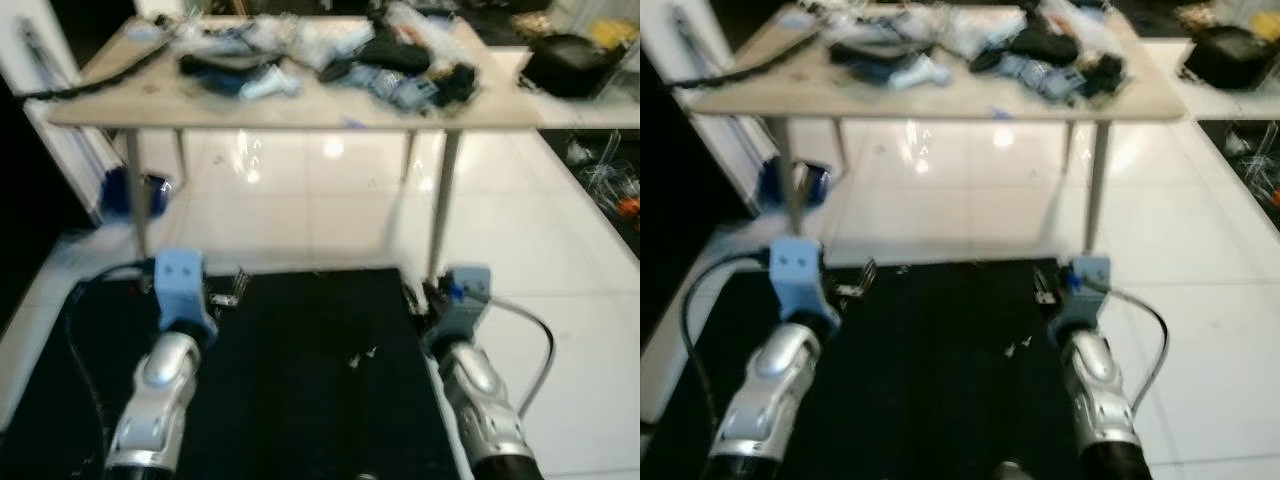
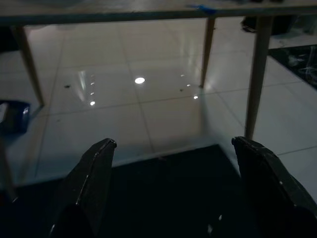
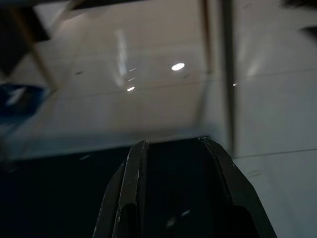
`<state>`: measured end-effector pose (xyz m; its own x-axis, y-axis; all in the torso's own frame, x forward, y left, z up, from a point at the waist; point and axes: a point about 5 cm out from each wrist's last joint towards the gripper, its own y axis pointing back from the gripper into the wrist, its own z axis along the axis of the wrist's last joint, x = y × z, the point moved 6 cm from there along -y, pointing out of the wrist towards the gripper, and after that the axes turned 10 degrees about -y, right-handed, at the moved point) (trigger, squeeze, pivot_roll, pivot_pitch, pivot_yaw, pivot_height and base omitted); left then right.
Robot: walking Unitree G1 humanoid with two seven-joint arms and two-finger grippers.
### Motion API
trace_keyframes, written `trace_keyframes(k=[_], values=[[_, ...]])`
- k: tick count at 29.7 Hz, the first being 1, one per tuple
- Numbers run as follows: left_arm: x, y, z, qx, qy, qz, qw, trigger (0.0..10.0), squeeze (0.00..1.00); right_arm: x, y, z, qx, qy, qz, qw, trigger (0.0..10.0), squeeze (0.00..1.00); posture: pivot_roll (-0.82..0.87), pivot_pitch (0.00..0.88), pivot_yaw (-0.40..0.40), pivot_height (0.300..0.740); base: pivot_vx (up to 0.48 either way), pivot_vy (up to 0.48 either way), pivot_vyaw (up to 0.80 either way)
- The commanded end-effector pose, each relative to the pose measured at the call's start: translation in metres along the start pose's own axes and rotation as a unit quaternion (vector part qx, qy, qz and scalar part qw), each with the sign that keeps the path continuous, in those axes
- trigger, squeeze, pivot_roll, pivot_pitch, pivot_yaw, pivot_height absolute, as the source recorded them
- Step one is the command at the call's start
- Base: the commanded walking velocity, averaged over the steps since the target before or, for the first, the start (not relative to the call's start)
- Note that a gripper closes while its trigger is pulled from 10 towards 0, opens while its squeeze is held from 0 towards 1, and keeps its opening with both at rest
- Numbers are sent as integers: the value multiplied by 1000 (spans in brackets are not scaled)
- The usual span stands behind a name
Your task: Picking trash to rubbish bin
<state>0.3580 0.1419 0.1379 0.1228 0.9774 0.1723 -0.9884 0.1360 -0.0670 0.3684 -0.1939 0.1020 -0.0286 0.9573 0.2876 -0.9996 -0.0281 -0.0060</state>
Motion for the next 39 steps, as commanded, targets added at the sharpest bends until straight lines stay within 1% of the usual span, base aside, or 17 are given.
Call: trace_keyframes(k=[1,15,16,26,31,39], values=[[5,4,-8,12,2,10,1000,10000,0,7,2,-9,10,-12,7,1000,10000,0,19,153,-13,740,341,0,0],[4,5,-8,11,1,6,1000,10000,0,7,1,-5,4,-9,9,1000,10000,0,13,134,-14,740,338,0,0],[4,5,-9,11,1,6,1000,10000,0,6,1,-4,2,-9,9,1000,10000,0,10,123,-17,740,341,0,0],[3,5,-8,10,3,6,1000,10000,0,7,-2,-1,-3,-6,12,1000,10000,0,13,122,-20,740,338,0,0],[3,4,-8,9,2,6,1000,10000,0,9,-5,5,-7,-9,19,1000,10000,0,15,123,-20,740,338,0,0],[3,5,-7,9,3,8,1000,10000,0,7,-7,14,-18,13,25,999,10000,0,9,141,-23,740,338,0,0]])
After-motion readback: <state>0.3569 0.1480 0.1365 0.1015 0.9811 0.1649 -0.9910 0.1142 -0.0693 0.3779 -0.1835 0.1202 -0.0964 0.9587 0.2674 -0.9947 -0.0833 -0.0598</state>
